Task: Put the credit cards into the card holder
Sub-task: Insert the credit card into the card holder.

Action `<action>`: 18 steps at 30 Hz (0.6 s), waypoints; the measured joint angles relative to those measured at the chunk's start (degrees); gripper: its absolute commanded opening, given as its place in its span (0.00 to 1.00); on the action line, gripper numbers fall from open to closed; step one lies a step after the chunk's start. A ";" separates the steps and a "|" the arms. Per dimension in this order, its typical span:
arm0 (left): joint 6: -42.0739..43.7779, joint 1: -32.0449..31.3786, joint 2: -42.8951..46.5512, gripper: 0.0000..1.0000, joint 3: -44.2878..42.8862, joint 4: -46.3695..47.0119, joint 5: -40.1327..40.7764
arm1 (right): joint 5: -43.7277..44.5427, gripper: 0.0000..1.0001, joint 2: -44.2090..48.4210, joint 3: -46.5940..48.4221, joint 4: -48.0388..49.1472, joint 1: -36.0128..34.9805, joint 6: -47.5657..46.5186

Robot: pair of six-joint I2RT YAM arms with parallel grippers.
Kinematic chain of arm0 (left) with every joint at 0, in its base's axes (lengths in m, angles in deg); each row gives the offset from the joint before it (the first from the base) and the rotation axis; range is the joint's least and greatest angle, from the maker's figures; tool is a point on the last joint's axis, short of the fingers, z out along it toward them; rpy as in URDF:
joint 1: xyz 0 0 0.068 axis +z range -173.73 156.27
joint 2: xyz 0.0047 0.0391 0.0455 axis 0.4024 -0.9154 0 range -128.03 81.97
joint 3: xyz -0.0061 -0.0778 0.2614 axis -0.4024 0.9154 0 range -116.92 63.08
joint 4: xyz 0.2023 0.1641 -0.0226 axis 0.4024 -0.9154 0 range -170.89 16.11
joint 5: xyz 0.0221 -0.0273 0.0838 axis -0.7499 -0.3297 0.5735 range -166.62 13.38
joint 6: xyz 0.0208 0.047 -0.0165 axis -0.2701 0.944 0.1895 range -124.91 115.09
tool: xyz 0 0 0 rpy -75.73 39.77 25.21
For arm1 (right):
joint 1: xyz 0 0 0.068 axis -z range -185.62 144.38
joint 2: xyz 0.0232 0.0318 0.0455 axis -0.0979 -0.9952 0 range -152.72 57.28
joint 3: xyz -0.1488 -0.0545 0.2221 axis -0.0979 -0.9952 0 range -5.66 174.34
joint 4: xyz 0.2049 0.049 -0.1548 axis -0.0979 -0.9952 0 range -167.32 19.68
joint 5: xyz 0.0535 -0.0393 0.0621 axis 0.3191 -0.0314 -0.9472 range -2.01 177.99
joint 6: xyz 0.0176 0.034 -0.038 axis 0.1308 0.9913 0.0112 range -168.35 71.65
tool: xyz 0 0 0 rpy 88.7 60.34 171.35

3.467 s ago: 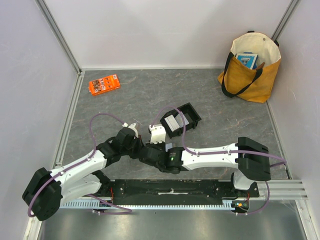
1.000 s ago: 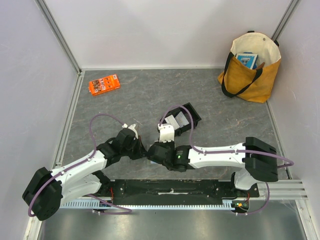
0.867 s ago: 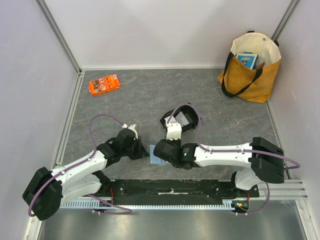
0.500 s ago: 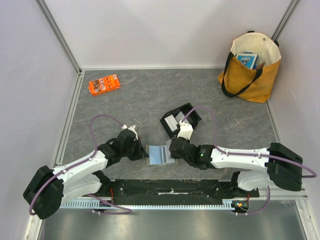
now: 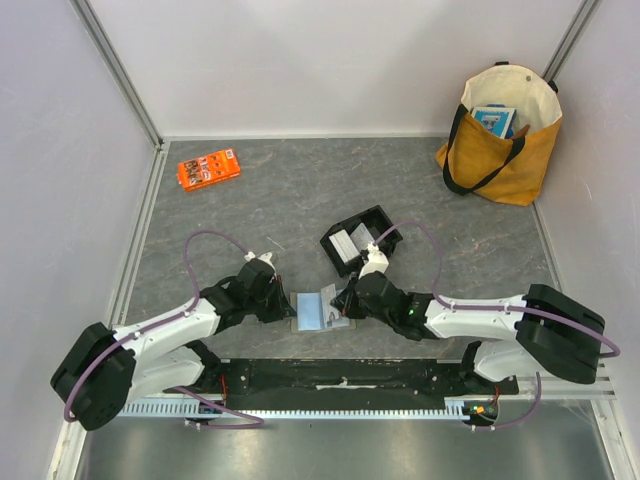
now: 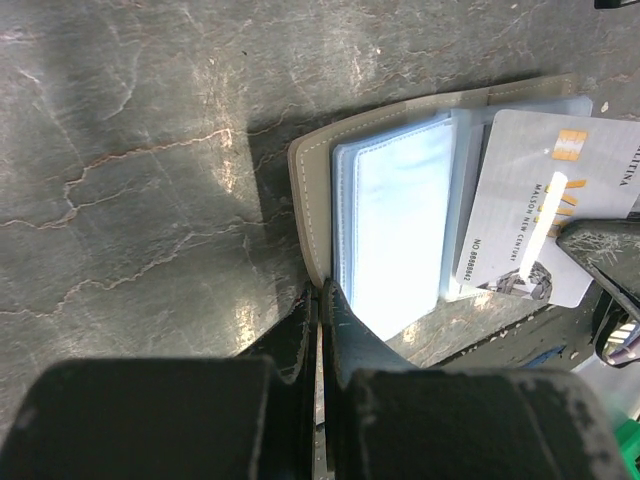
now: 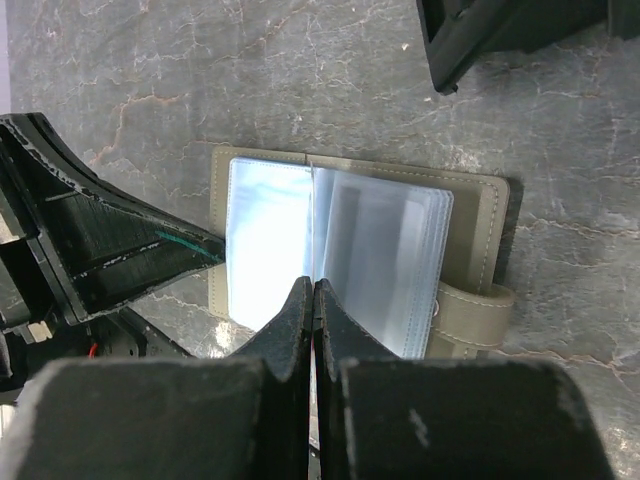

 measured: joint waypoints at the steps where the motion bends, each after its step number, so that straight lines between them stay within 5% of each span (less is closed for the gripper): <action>1: 0.00 0.00 -0.13 0.02 0.00 0.00 0.20 | -0.59 0.00 0.00 -0.87 1.18 0.42 0.31; 18: 0.00 0.00 -0.79 0.02 0.11 0.02 0.37 | -5.11 0.00 -3.67 -7.10 13.29 1.18 6.82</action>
